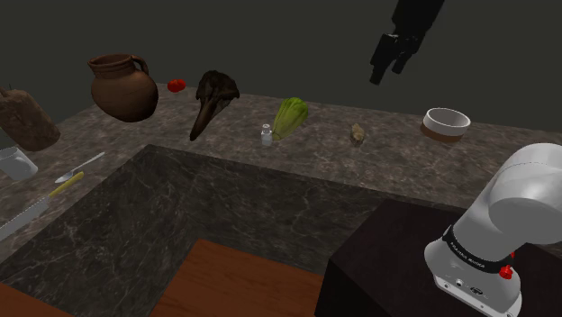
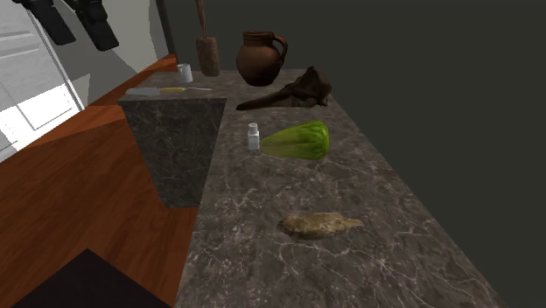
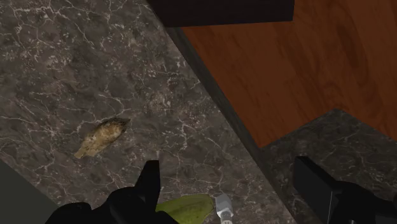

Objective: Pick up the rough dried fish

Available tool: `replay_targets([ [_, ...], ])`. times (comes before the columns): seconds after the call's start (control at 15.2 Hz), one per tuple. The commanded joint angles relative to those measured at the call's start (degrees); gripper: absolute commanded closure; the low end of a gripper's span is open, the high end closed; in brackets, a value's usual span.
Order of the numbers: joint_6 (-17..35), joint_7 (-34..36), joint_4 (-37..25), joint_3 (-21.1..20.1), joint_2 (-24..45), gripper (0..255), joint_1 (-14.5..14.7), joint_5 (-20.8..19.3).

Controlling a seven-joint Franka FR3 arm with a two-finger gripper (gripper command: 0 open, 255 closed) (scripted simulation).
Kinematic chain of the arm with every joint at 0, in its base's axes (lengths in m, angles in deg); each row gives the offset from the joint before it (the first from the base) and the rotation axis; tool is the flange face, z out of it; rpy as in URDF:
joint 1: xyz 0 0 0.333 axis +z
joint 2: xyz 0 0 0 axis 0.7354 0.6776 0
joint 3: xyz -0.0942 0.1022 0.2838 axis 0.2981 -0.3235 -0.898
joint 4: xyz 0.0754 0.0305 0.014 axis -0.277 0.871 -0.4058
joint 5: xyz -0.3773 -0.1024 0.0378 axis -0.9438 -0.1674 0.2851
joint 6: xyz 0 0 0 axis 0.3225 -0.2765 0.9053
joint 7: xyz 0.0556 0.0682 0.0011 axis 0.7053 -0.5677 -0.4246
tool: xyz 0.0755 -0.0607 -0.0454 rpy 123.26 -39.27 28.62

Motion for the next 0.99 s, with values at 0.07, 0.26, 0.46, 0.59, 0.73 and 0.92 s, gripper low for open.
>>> replay_targets([
  [0.07,1.38,0.09,0.42,0.59,1.25,0,-0.53,-0.11],
  [0.26,5.49,0.34,1.38,2.36,5.28,0,-2.10,-0.36],
  [0.46,9.50,0.55,1.87,4.16,9.68,0,-3.55,-0.47],
  [0.59,12.09,0.64,1.95,5.37,12.80,0,-4.46,-0.43],
  [0.73,14.61,0.68,1.83,6.59,16.06,0,-5.31,-0.28],
  [0.92,18.21,0.63,1.28,8.43,21.17,0,-6.48,0.18],
])
